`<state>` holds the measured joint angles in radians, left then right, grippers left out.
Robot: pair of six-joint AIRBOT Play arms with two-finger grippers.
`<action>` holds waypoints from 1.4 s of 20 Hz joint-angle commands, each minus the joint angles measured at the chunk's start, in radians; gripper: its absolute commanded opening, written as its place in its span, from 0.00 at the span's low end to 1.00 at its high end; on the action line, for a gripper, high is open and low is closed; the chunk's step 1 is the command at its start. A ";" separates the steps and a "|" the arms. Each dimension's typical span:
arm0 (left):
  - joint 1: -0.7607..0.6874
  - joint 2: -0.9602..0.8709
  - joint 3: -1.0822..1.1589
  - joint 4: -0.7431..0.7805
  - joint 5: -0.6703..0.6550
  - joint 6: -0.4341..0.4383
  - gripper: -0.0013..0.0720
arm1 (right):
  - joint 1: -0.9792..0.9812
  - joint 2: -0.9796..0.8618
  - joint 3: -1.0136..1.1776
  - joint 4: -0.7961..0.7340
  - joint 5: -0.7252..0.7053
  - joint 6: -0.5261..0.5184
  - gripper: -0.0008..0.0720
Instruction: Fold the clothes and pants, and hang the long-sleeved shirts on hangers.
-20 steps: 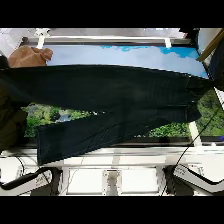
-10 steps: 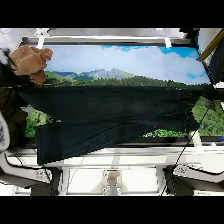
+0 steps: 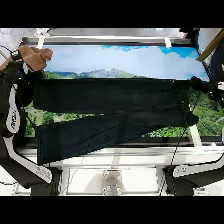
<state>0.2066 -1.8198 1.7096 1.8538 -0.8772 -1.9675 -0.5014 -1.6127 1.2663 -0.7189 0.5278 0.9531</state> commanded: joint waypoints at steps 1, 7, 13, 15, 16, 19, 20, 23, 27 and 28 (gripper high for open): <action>0.000 -0.007 0.002 -0.027 0.043 -0.041 0.11 | 0.066 -0.038 0.030 0.016 -0.144 0.048 0.16; -0.008 0.147 -0.006 0.061 -0.461 0.130 0.96 | -0.057 0.047 0.139 -0.009 0.257 0.094 0.77; 0.005 0.659 -0.564 0.098 -0.527 0.135 0.96 | -0.336 0.294 0.036 -0.241 0.723 0.071 0.77; 0.048 0.832 -0.824 0.077 -0.526 0.131 0.95 | -0.410 0.363 -0.053 -0.224 0.741 0.055 0.77; 0.093 0.896 -0.914 0.040 -0.526 0.132 0.95 | -0.431 0.383 -0.076 -0.224 0.749 0.055 0.77; 0.307 0.962 -1.015 -0.201 -0.527 0.251 0.95 | -0.446 0.395 -0.084 -0.213 0.805 0.056 0.77; 0.401 0.956 -1.018 -0.322 -0.526 0.342 0.95 | -0.445 0.395 -0.084 -0.192 0.825 0.056 0.77; 0.661 0.918 -1.019 -0.577 -0.531 0.584 0.95 | -0.445 0.396 -0.084 -0.145 0.879 0.056 0.77; 0.852 0.855 -1.041 -0.592 -0.663 0.853 0.95 | -0.445 0.396 -0.084 -0.138 0.961 0.060 0.77; 0.871 0.845 -1.064 -0.592 -0.646 0.861 0.94 | -0.445 0.397 -0.084 -0.138 0.968 0.060 0.77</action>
<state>0.9558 -0.9455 0.6830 1.3365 -1.4681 -1.2926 -0.9443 -1.2186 1.1839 -0.8688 1.4345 1.0103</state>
